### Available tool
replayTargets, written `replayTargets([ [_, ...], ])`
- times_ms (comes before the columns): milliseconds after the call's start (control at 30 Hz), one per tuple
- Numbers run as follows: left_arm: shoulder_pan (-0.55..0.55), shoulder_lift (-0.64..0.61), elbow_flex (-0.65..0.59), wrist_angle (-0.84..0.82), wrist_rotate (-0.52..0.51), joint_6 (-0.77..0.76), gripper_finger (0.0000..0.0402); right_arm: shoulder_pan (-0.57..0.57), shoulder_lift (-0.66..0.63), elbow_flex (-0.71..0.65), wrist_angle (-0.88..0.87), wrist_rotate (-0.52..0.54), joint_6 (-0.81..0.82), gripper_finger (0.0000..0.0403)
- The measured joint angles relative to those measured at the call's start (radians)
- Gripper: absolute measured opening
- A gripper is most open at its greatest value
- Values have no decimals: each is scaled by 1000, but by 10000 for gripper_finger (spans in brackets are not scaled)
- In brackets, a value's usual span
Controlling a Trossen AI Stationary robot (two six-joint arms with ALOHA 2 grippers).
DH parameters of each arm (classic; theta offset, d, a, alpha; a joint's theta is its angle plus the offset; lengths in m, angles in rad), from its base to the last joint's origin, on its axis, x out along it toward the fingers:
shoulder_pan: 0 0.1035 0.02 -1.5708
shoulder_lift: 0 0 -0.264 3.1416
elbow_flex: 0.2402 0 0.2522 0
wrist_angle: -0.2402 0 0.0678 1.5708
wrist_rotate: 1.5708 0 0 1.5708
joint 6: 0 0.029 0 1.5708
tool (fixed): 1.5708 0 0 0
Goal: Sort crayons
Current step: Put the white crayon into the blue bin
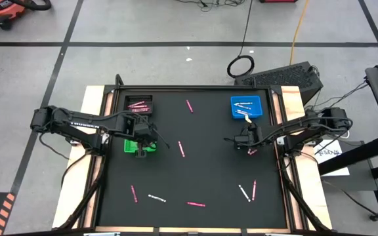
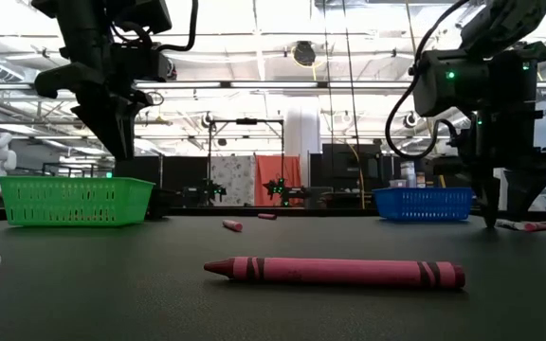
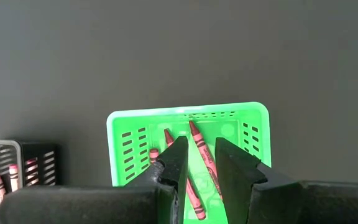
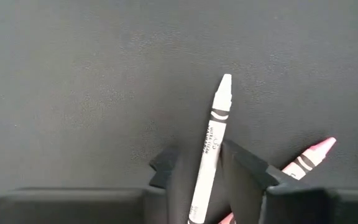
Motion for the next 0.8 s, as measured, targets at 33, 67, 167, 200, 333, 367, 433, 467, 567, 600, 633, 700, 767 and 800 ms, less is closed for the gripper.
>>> replayTargets([
  [33, 0, 0, 0, 0, 0, 0, 76, 0, 0, 0, 0, 2, 0, 84],
  [67, 0, 0, 0, 0, 0, 0, 76, 0, 0, -1, 0, 3, 0, 77],
  [167, 0, 0, 0, 0, 0, 0, 76, 0, 1, -1, -2, 23, 1, 52],
  [200, 0, 0, 0, 0, 0, 0, 76, 0, 1, -2, -2, 29, 6, 44],
  [333, 0, 0, 0, 0, 0, -1, 76, 0, 1, -2, -4, 54, 9, 13],
  [367, 0, 0, 0, 0, 0, -1, 76, 0, 1, -2, -3, 60, 9, 8],
  [433, 0, 0, 0, 0, 0, -2, 76, 0, 2, -2, -2, 67, 11, 5],
  [467, 0, 0, 0, 0, 0, -3, 76, 0, 2, -2, -2, 70, 10, 5],
  [567, 0, 0, 0, 0, 0, -3, 76, 0, 2, -2, 0, 76, 7, 6],
  [600, 0, 0, 0, 0, 0, -3, 76, 0, 2, 0, 0, 78, 6, 5],
  [633, 0, 0, 0, 0, 0, -3, 76, 0, 1, 4, -1, 79, 2, 4],
  [700, 0, 0, 0, 0, 0, -5, 76, 0, -1, 14, -5, 81, -29, 2],
  [767, 0, 0, 0, 0, 0, -6, 76, -1, -4, 30, -8, 104, -65, 2],
  [800, 0, 0, 0, 0, 0, -6, 76, -2, -12, 42, -7, 116, -79, 2],
])
